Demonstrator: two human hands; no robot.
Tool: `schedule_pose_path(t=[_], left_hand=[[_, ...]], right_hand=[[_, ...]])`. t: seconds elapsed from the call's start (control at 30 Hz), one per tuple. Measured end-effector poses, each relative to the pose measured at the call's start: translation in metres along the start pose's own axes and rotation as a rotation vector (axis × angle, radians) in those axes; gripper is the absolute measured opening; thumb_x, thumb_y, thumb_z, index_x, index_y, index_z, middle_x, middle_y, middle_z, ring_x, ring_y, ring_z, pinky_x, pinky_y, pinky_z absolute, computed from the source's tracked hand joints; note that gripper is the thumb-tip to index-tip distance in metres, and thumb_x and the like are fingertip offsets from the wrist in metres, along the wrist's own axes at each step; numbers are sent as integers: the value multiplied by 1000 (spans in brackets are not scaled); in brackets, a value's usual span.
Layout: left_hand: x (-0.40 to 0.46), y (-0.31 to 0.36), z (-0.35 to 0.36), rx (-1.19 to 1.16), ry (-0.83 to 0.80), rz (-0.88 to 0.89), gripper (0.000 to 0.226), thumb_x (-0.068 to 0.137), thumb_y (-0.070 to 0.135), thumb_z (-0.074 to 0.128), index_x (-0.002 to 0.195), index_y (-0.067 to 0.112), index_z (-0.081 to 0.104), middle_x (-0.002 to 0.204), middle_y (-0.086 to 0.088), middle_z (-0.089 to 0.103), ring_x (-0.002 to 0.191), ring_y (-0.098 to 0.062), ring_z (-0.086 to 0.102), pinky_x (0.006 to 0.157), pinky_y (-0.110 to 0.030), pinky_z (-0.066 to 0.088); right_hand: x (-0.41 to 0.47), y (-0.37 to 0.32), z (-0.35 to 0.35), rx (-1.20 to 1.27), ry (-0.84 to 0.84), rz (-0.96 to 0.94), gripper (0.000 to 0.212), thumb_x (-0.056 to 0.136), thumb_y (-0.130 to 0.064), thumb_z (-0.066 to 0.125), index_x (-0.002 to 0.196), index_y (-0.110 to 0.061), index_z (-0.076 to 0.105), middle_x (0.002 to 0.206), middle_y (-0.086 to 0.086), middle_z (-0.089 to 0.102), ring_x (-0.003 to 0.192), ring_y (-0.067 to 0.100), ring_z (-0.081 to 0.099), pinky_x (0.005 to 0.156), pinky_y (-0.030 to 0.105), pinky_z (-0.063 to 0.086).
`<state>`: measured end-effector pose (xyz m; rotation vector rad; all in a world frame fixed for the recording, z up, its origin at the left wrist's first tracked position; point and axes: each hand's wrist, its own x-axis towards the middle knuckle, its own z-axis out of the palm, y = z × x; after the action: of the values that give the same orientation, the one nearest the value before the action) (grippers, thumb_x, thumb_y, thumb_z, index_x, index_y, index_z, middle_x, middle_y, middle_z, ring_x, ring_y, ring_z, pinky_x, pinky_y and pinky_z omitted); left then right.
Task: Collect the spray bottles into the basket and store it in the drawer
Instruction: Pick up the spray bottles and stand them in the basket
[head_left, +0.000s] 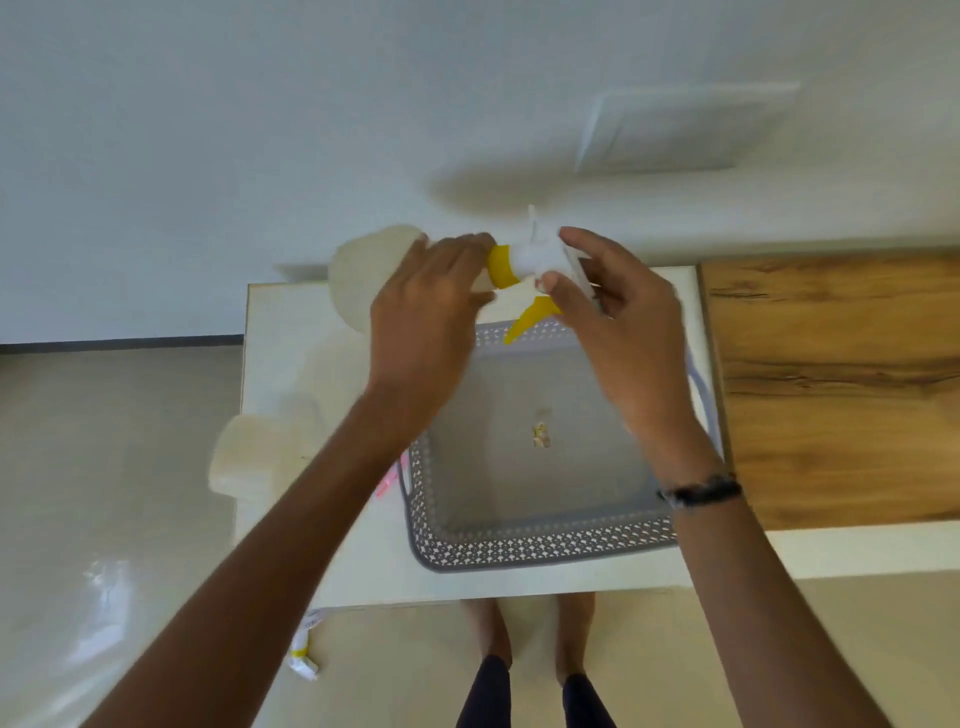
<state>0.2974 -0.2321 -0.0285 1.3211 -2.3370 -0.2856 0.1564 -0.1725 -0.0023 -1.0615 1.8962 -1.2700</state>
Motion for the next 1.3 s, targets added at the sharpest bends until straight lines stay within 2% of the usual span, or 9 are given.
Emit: schedule_pose_path(t=[0.2,0.37,0.53,0.67,0.8,0.9,0.97,1.1,1.3], left_hand=[[-26,88,26,-490,-123,-202,43,83,24,66,125,19,58,120,2,67,108,-19,61,79,-25,44],[-47,121,77,-699,-214,-300,44,84,12,56,127,18,56,113,-4,70,100,-20,65,76,-22,45],[-52,129,111,-767,-242,-396,37,88,14,53,125,11,57,111,-8,69,100,-15,64,83,-21,49],[-48,133,120,-718,-300,-448,41,91,1,48,131,10,52,127,-12,61,116,-25,59,98,-40,49],[-44,139,123,-745,-296,-507,39,92,2,46,129,9,54,126,-12,62,115,-24,60,97,-37,50],[-37,145,122,-757,-278,-473,40,85,23,50,119,4,59,113,-17,67,93,-14,65,81,-21,51],[-34,146,121,-802,-261,-501,49,80,32,49,119,4,60,110,-20,67,96,-21,65,82,-30,52],[-36,146,120,-734,-316,-494,37,92,10,47,128,11,54,122,-11,63,110,-18,61,93,-32,52],[-48,140,123,-677,-315,-514,58,82,43,46,133,14,49,126,-8,62,115,-22,59,99,-43,48]], right_hand=[[-48,-6,-73,-209,140,-148,38,83,-17,71,120,-12,63,102,-10,68,84,-1,64,70,5,49],[-69,35,-88,-661,136,-347,44,79,-14,74,120,-4,61,97,10,74,75,20,69,78,18,40],[-66,64,-91,-631,77,-332,46,81,-12,70,124,-1,58,107,14,72,83,23,72,69,26,57],[-58,73,-89,-646,64,-335,43,80,-9,69,121,2,59,105,17,72,77,25,72,61,26,57],[-49,81,-90,-615,42,-304,45,82,-8,66,126,1,56,105,16,72,77,24,72,63,28,58],[-40,81,-95,-604,53,-304,45,84,-8,64,127,-1,55,110,15,71,84,24,71,69,28,57],[-35,81,-97,-600,33,-292,45,87,-12,62,130,-2,52,116,14,68,90,24,70,75,28,57],[-35,81,-93,-585,30,-264,46,88,-13,60,132,-4,50,116,14,68,91,26,69,75,34,59],[-40,79,-100,-597,-34,-231,53,94,-19,54,143,-13,35,137,9,54,111,27,62,89,38,56]])
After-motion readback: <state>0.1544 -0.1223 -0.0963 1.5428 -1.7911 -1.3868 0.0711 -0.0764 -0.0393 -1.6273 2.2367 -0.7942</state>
